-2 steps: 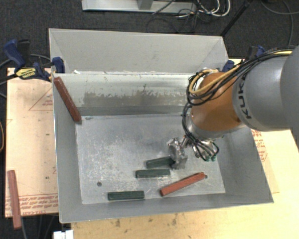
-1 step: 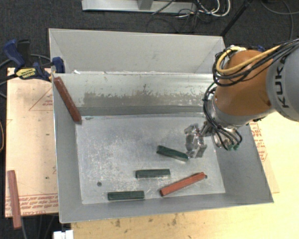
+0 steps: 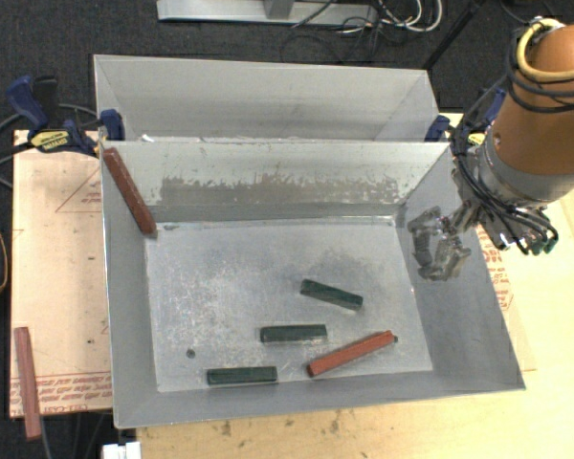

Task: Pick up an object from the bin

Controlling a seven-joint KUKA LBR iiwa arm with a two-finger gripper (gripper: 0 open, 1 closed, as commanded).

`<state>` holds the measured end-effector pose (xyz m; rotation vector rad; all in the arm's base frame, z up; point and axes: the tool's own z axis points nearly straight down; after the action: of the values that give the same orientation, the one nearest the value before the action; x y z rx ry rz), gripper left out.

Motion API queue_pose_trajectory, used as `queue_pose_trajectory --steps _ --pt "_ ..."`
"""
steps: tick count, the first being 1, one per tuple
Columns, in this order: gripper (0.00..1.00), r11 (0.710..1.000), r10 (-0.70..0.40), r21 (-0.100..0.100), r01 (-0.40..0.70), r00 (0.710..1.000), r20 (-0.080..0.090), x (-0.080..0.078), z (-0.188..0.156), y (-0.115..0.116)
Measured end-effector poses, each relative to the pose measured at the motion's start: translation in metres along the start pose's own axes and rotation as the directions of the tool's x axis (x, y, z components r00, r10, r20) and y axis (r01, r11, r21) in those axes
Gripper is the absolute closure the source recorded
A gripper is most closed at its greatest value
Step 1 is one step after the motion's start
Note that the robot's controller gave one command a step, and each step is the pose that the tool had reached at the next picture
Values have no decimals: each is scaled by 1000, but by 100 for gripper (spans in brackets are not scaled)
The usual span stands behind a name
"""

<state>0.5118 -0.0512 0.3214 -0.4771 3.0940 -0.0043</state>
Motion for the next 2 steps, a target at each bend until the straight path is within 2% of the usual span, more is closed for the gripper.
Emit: queue_pose_trajectory --steps 1,2 --pt "100 996 -85 -11 85 996 -16 -7 106 41" --pt "0 997 -82 -6 82 997 -9 -8 101 39"
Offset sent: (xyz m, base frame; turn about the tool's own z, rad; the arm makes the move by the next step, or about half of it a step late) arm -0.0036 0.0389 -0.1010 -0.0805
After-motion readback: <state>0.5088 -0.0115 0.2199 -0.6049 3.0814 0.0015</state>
